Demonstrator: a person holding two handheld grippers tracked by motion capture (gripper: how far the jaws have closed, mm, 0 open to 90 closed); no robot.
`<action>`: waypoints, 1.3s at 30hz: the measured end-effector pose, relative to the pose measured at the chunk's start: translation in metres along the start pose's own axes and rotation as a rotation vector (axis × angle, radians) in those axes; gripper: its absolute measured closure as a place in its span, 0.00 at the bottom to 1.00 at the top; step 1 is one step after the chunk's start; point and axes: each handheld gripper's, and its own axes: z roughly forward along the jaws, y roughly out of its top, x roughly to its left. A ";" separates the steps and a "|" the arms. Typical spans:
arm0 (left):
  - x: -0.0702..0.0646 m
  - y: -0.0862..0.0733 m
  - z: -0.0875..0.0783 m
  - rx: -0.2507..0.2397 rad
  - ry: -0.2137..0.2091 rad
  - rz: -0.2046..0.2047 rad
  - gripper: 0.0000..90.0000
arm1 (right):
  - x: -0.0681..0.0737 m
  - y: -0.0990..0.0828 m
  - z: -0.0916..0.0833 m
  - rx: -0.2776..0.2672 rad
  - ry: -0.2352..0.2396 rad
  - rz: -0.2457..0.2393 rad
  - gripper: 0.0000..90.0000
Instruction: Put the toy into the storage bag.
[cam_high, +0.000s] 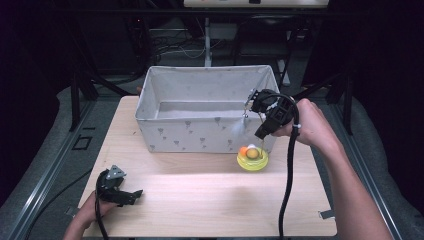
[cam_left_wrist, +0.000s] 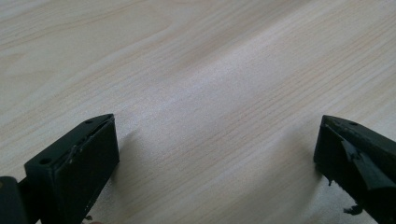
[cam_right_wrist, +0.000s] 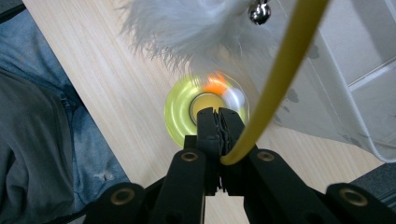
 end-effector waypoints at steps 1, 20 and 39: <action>0.000 0.000 0.000 0.000 0.000 0.001 0.00 | 0.000 0.001 -0.002 0.001 -0.004 -0.003 0.98; 0.000 0.000 -0.001 0.005 -0.007 0.000 0.00 | -0.006 0.005 -0.028 -0.008 -0.008 0.003 0.98; 0.000 0.000 0.000 0.001 -0.006 -0.001 0.00 | -0.013 0.013 -0.047 -0.023 -0.014 0.013 0.98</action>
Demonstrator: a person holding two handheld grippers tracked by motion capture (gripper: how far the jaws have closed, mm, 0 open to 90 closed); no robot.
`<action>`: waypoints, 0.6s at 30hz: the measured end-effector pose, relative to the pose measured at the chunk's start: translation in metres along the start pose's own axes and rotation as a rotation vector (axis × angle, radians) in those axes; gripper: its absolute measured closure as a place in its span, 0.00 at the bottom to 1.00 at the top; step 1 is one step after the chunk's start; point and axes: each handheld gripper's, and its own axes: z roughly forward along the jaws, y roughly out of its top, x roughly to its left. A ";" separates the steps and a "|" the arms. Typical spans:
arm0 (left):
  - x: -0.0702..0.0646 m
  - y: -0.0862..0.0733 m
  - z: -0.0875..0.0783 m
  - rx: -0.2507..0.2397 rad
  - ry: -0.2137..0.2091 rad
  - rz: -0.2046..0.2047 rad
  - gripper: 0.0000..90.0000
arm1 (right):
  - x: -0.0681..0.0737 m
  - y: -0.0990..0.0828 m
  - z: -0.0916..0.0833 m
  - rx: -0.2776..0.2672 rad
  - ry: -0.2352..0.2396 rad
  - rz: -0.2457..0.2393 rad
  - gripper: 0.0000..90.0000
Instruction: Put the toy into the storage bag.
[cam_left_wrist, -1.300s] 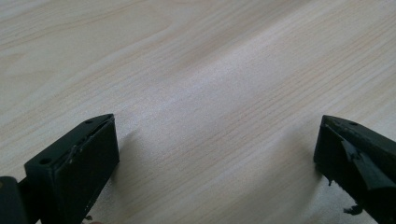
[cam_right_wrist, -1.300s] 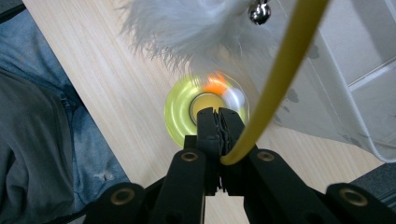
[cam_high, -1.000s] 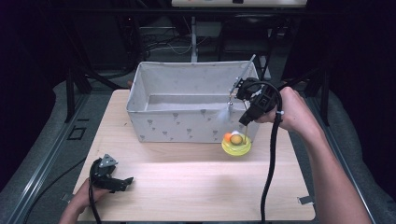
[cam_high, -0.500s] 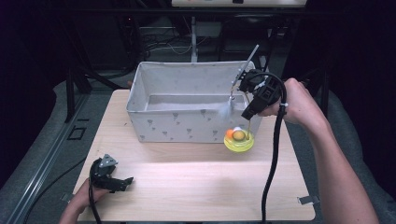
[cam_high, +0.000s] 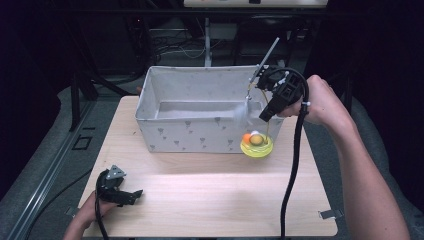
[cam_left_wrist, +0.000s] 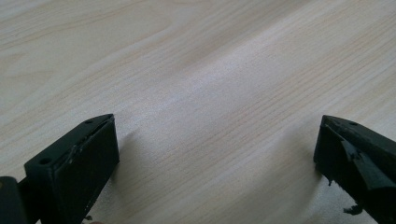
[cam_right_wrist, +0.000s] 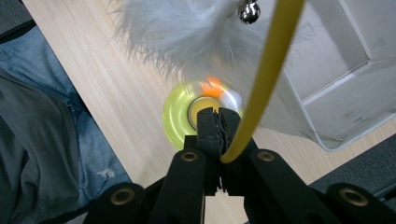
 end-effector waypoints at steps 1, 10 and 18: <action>0.000 0.000 0.000 -0.001 0.000 0.000 0.00 | 0.000 0.001 -0.002 0.002 -0.002 -0.002 0.98; 0.000 0.000 0.000 -0.001 0.000 0.000 0.00 | -0.003 0.008 -0.012 -0.008 -0.009 -0.004 0.98; 0.000 0.000 0.000 -0.001 0.000 0.000 0.00 | -0.008 0.014 -0.017 -0.024 -0.016 0.008 0.98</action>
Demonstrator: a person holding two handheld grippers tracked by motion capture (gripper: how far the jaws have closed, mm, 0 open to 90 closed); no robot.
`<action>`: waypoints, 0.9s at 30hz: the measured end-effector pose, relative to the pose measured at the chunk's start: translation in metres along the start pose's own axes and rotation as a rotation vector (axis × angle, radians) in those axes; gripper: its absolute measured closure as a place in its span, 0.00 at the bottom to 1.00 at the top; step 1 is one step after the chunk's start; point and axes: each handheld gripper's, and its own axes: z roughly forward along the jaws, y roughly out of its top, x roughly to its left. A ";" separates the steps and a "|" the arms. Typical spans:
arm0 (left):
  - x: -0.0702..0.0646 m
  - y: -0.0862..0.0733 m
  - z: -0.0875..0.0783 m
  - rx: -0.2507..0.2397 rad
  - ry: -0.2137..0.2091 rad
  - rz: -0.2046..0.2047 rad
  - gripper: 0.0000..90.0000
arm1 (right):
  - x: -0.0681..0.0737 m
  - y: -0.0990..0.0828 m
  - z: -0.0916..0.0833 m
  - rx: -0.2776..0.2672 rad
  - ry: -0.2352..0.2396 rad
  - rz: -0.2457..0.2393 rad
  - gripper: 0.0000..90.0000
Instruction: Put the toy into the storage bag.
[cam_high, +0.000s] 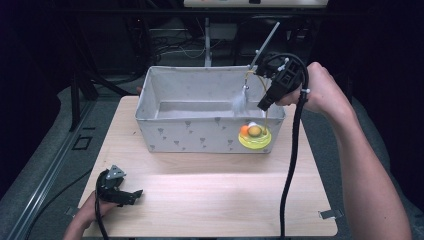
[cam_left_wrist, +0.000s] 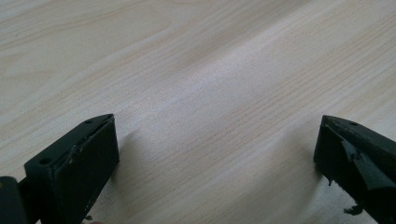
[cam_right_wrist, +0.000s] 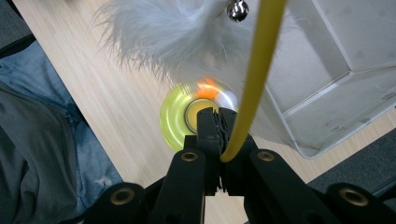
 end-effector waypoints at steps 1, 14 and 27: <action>0.000 0.000 0.000 0.000 0.000 0.000 0.00 | -0.002 0.002 -0.001 -0.004 -0.004 0.003 0.98; 0.000 0.000 0.000 0.000 0.000 0.002 0.00 | -0.008 0.015 -0.010 -0.030 -0.033 0.019 0.98; 0.000 0.000 0.000 0.000 0.000 0.002 0.00 | -0.015 0.035 -0.020 -0.068 -0.050 0.030 0.98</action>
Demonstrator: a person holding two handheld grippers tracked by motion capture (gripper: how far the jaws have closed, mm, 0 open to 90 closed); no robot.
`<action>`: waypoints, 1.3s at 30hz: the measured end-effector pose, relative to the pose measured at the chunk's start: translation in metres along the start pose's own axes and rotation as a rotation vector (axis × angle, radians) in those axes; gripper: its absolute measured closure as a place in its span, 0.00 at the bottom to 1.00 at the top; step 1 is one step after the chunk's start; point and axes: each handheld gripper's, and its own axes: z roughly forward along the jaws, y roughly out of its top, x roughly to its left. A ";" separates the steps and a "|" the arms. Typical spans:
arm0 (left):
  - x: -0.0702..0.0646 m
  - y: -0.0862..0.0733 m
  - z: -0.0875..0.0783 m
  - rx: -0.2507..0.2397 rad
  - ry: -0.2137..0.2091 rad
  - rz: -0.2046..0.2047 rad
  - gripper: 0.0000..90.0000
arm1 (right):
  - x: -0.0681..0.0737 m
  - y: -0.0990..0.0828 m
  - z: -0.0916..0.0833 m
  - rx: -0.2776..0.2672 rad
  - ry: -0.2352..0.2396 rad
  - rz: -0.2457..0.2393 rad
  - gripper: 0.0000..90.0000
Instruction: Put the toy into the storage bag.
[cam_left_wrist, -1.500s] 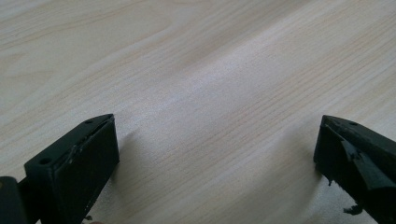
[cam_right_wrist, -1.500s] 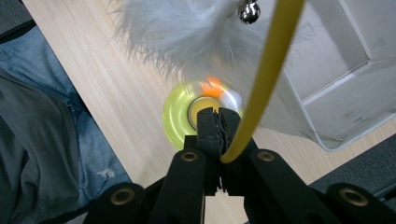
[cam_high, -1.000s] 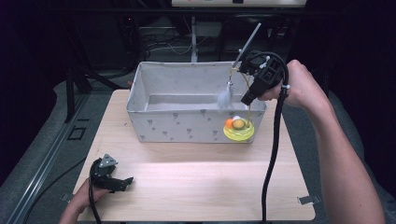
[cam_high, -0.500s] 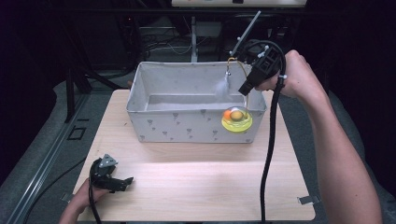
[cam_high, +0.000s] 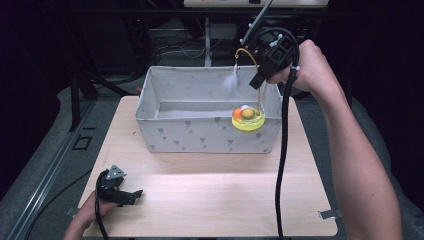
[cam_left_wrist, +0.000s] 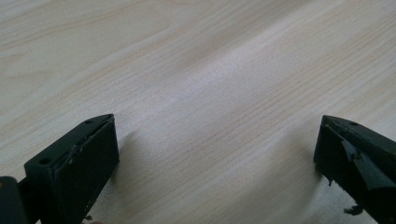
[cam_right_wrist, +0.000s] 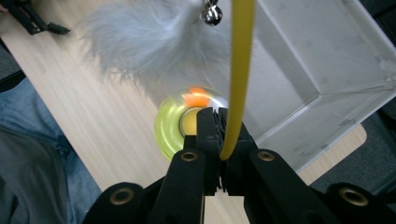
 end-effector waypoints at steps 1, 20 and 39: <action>0.000 0.000 0.000 0.000 0.000 0.000 0.00 | -0.001 0.002 0.000 -0.001 -0.007 0.001 0.98; 0.000 0.000 0.000 -0.006 0.003 0.004 0.00 | -0.022 0.027 0.005 -0.034 -0.034 0.044 0.98; 0.000 0.000 0.000 -0.006 0.003 0.005 0.00 | -0.047 0.038 0.021 -0.065 -0.085 0.112 0.98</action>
